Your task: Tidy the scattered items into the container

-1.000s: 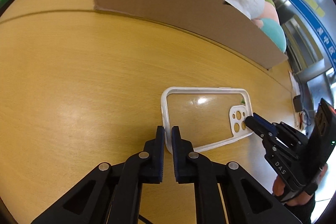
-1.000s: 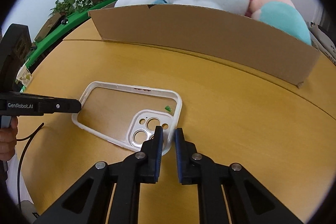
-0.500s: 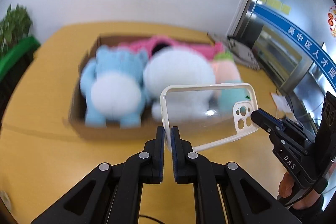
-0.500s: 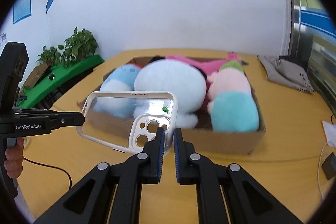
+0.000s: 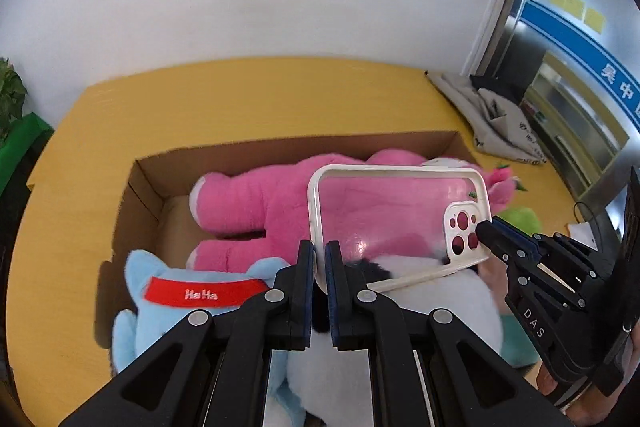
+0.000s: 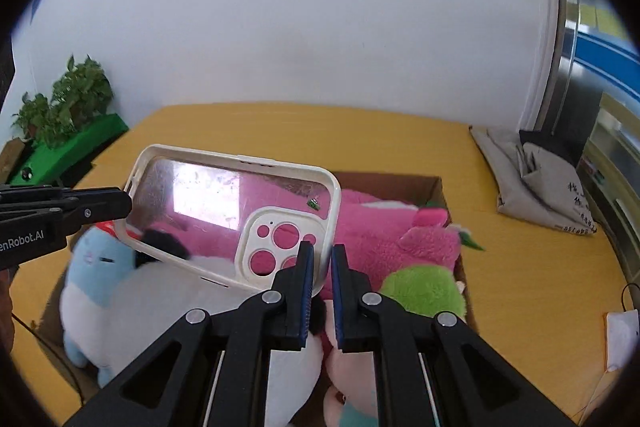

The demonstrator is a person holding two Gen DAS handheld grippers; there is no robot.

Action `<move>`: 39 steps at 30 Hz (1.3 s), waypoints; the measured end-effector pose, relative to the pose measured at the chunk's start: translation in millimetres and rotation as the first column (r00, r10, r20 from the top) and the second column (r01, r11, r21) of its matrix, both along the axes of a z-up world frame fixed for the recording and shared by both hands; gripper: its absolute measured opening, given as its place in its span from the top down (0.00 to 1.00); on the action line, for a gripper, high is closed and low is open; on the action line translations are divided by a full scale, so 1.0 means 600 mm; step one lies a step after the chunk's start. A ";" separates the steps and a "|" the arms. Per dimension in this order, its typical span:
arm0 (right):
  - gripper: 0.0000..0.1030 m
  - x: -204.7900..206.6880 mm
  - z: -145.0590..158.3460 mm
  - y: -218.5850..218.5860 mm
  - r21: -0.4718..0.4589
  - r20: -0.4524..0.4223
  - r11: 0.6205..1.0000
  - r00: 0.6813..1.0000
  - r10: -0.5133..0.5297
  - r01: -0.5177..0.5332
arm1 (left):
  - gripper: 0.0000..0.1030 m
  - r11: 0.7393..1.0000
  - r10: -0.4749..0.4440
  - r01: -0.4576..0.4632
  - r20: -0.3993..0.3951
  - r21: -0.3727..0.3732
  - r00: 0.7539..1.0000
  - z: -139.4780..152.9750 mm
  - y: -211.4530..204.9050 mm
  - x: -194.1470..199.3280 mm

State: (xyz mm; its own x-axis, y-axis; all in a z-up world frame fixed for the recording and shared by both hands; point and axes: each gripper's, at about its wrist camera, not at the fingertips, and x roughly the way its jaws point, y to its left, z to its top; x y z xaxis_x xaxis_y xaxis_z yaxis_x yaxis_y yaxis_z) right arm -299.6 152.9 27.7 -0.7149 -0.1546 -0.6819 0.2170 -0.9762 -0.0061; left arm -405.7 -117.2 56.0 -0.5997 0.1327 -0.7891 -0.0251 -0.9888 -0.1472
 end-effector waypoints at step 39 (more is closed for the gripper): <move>0.22 0.492 0.038 0.080 -0.034 -0.110 0.994 0.988 -0.106 0.103 | 0.00 0.996 0.076 -0.083 -0.207 -0.029 0.975 0.021 0.085 0.572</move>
